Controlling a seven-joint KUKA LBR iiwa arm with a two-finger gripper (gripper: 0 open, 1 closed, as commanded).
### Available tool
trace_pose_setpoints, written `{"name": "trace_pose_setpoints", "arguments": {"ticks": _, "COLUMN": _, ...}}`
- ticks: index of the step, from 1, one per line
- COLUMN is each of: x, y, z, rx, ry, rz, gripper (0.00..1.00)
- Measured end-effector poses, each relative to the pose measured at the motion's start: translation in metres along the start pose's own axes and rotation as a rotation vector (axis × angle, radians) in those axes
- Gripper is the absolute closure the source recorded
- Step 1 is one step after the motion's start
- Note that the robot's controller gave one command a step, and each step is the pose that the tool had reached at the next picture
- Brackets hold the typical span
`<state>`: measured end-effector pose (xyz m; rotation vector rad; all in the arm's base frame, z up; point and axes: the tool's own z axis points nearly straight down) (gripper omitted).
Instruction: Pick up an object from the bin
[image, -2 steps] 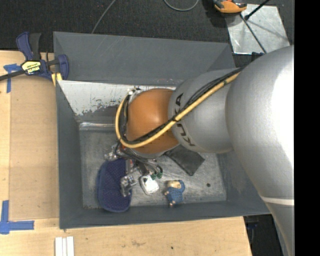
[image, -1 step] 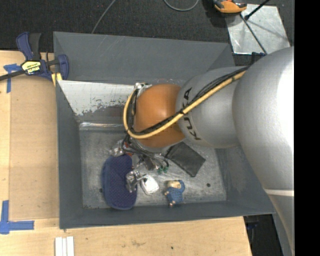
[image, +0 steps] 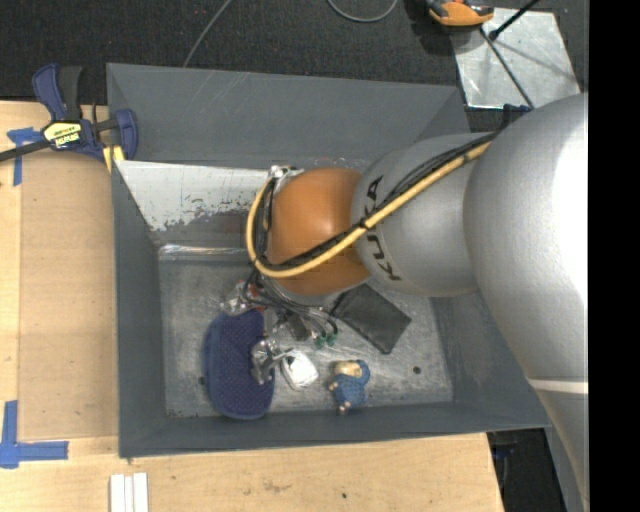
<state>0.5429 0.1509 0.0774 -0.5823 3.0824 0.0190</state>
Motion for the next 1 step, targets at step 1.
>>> {"name": "trace_pose_setpoints", "arguments": {"ticks": 1, "x": -0.0016, "y": 0.0114, "z": -0.1277, "rx": 0.012, "ry": -0.001, "rz": -0.292, "gripper": 1.0}}
